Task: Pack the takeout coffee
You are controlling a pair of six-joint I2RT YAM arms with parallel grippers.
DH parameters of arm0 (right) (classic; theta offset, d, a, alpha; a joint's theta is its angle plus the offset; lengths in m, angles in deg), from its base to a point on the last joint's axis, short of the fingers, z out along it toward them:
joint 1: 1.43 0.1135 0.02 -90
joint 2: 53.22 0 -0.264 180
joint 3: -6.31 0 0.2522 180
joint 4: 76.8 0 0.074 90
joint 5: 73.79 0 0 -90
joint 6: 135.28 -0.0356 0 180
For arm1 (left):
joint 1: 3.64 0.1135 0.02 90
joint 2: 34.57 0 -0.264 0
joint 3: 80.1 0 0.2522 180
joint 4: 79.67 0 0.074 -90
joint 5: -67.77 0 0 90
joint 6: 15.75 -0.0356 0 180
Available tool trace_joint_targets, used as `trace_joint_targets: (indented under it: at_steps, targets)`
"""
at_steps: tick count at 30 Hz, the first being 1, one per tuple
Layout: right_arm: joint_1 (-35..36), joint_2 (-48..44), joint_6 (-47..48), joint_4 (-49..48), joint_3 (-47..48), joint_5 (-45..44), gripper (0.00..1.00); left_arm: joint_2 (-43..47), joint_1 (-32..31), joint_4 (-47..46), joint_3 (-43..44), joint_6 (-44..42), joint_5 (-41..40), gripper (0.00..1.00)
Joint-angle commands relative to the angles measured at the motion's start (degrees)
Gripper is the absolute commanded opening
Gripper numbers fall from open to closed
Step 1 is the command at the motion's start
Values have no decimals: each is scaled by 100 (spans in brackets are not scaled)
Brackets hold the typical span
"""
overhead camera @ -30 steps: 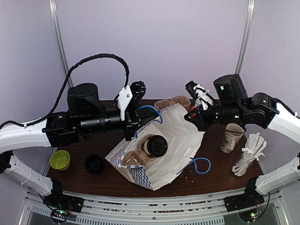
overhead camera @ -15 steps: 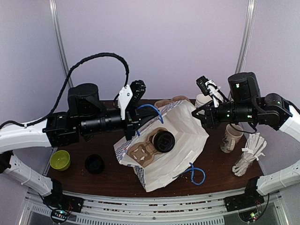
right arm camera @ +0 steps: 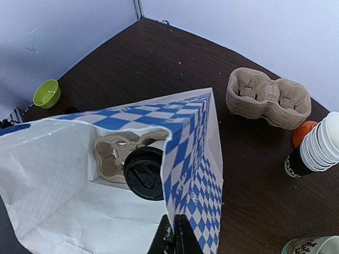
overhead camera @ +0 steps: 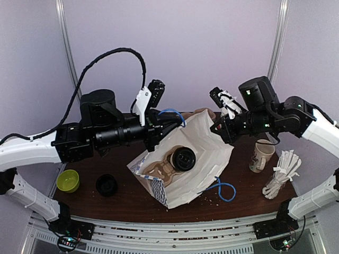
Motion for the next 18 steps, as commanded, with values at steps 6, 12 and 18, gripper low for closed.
trace_joint_targets:
  at_steps: [6, 12, 18]
  targets:
    - [-159, 907, -227, 313, 818, -69, 0, -252, 145, 67, 165, 2109, -505, 0]
    - [-268, 1607, -193, 367, 1386, 41, 0, -25, 542, 41, -271, 3051, -558, 0]
    - [-280, 2061, -210, 395, 1679, 275, 7, 336, 1056, 303, -686, 3580, -910, 0]
